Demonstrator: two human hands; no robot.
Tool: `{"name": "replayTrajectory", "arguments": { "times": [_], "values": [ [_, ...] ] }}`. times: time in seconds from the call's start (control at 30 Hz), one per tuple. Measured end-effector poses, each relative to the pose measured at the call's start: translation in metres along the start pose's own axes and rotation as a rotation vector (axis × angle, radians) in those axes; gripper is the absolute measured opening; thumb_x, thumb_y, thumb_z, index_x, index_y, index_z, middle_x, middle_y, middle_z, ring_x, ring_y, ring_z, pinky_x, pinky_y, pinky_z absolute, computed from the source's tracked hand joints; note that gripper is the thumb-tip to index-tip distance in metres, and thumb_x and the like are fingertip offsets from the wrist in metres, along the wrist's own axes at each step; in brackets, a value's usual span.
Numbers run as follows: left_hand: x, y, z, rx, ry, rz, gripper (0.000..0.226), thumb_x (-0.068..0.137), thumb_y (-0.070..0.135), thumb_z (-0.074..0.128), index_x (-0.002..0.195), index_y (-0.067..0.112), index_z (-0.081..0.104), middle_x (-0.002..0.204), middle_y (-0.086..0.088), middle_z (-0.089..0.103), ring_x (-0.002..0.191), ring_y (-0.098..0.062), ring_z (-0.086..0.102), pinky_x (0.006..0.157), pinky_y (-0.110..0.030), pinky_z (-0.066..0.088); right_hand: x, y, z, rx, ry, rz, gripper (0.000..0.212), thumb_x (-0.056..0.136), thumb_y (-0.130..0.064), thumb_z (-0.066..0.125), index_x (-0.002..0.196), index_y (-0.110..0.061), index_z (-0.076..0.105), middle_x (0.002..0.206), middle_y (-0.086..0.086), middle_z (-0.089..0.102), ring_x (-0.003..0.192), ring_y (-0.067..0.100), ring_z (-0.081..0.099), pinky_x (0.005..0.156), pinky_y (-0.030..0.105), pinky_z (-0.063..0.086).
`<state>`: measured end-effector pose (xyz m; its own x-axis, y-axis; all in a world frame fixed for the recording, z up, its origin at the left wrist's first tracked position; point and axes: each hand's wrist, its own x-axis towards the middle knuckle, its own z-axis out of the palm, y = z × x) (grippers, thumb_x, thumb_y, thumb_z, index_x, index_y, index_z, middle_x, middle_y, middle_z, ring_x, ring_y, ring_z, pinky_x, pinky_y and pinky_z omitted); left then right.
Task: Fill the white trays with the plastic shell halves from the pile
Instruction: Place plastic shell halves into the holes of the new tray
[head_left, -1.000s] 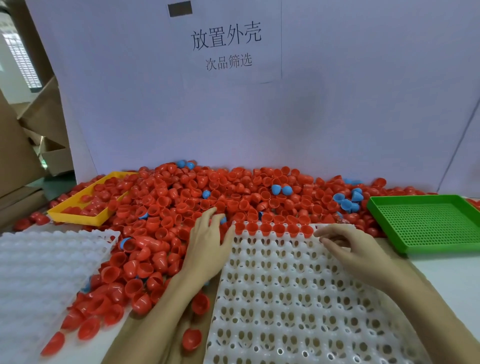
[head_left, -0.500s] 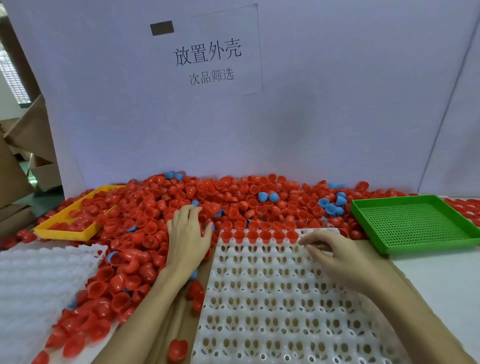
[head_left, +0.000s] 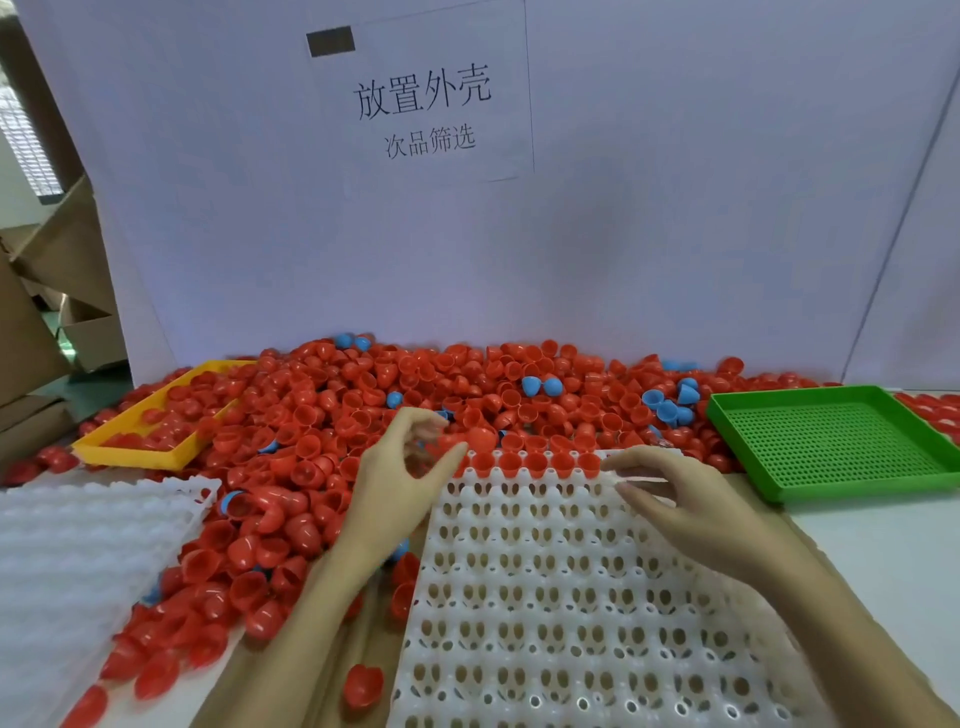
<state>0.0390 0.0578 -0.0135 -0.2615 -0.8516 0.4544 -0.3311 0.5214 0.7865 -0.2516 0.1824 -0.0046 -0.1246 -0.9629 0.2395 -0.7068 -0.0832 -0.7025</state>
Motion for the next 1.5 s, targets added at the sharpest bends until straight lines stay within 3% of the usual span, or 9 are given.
{"name": "replayTrajectory", "arguments": {
  "times": [0.1, 0.27, 0.47, 0.7, 0.87, 1.0, 1.13, 1.3, 1.5],
  "values": [
    [-0.018, 0.017, 0.014, 0.034, -0.049, 0.146, 0.039, 0.091, 0.036, 0.08, 0.127, 0.038, 0.064, 0.119, 0.028, 0.065, 0.097, -0.005, 0.071, 0.09, -0.009, 0.049, -0.003, -0.014, 0.0, 0.083, -0.084, -0.046, 0.037, 0.099, -0.022, 0.069, 0.134, -0.034, 0.063, 0.127, -0.02, 0.068, 0.119, -0.007, 0.063, 0.104, 0.027, 0.055],
    [-0.034, 0.034, 0.026, 0.02, -0.068, 0.318, 0.039, 0.094, 0.032, 0.078, 0.131, 0.035, 0.065, 0.121, 0.022, 0.067, 0.101, -0.006, 0.071, 0.095, -0.013, 0.049, -0.015, -0.042, 0.015, 0.274, -0.199, -0.062, 0.056, 0.086, -0.048, 0.075, 0.139, -0.045, 0.057, 0.126, -0.018, 0.069, 0.117, -0.002, 0.067, 0.095, 0.025, 0.059],
    [-0.044, 0.042, 0.031, -0.004, -0.08, 0.367, 0.03, 0.094, 0.028, 0.078, 0.12, 0.031, 0.064, 0.116, 0.016, 0.065, 0.098, -0.012, 0.07, 0.091, -0.016, 0.049, -0.017, -0.053, 0.034, 0.244, -0.043, -0.194, 0.024, 0.095, -0.023, 0.076, 0.116, -0.034, 0.071, 0.105, -0.017, 0.073, 0.094, 0.011, 0.074, 0.076, 0.03, 0.063],
    [-0.046, 0.045, 0.028, -0.123, -0.14, 0.204, 0.03, 0.094, 0.029, 0.078, 0.121, 0.034, 0.067, 0.108, 0.017, 0.072, 0.098, -0.012, 0.072, 0.091, -0.013, 0.049, -0.018, -0.053, 0.035, 0.08, 0.135, -0.297, 0.028, 0.088, -0.025, 0.082, 0.11, -0.035, 0.068, 0.103, -0.02, 0.069, 0.1, 0.007, 0.069, 0.075, 0.021, 0.058],
    [-0.042, 0.043, 0.027, -0.243, -0.261, 0.04, 0.038, 0.103, 0.027, 0.065, 0.139, 0.036, 0.064, 0.102, 0.014, 0.075, 0.098, -0.012, 0.073, 0.092, -0.022, 0.055, -0.02, -0.059, 0.035, 0.148, 0.104, -0.304, 0.035, 0.093, -0.051, 0.066, 0.124, -0.036, 0.061, 0.113, -0.021, 0.066, 0.106, 0.009, 0.068, 0.077, 0.022, 0.058],
    [-0.043, 0.044, 0.025, -0.356, -0.384, -0.026, 0.039, 0.109, 0.03, 0.054, 0.147, 0.037, 0.057, 0.101, 0.006, 0.071, 0.087, -0.015, 0.069, 0.091, -0.028, 0.056, -0.02, -0.06, 0.039, 0.147, 0.1, -0.332, 0.028, 0.106, -0.035, 0.049, 0.127, -0.031, 0.067, 0.113, -0.018, 0.066, 0.101, 0.012, 0.07, 0.076, 0.024, 0.058],
    [-0.046, 0.045, 0.031, -0.622, -0.441, -0.184, 0.035, 0.107, 0.041, 0.052, 0.132, 0.018, 0.06, 0.1, -0.007, 0.069, 0.079, -0.023, 0.061, 0.08, -0.034, 0.055, -0.02, -0.057, 0.044, 0.074, 0.105, -0.312, 0.023, 0.101, -0.012, 0.065, 0.117, -0.026, 0.073, 0.107, -0.013, 0.062, 0.096, 0.013, 0.065, 0.075, 0.019, 0.054],
    [-0.046, 0.044, 0.038, -0.684, -0.439, -0.275, 0.042, 0.108, 0.044, 0.044, 0.105, 0.011, 0.07, 0.08, -0.006, 0.062, 0.068, -0.018, 0.056, 0.067, -0.03, 0.053, -0.023, -0.063, 0.049, 0.107, 0.137, -0.287, 0.013, 0.096, -0.023, 0.072, 0.095, -0.036, 0.071, 0.098, -0.014, 0.059, 0.092, 0.017, 0.063, 0.073, 0.021, 0.053],
    [-0.041, 0.039, 0.036, -0.759, -0.407, -0.261, 0.025, 0.102, 0.034, 0.066, 0.122, 0.018, 0.069, 0.104, -0.003, 0.071, 0.081, -0.027, 0.068, 0.08, -0.039, 0.059, -0.021, -0.061, 0.049, 0.112, 0.187, -0.238, 0.01, 0.095, -0.023, 0.074, 0.094, -0.032, 0.072, 0.096, -0.012, 0.06, 0.089, 0.017, 0.063, 0.072, 0.023, 0.054]
  ]
}}
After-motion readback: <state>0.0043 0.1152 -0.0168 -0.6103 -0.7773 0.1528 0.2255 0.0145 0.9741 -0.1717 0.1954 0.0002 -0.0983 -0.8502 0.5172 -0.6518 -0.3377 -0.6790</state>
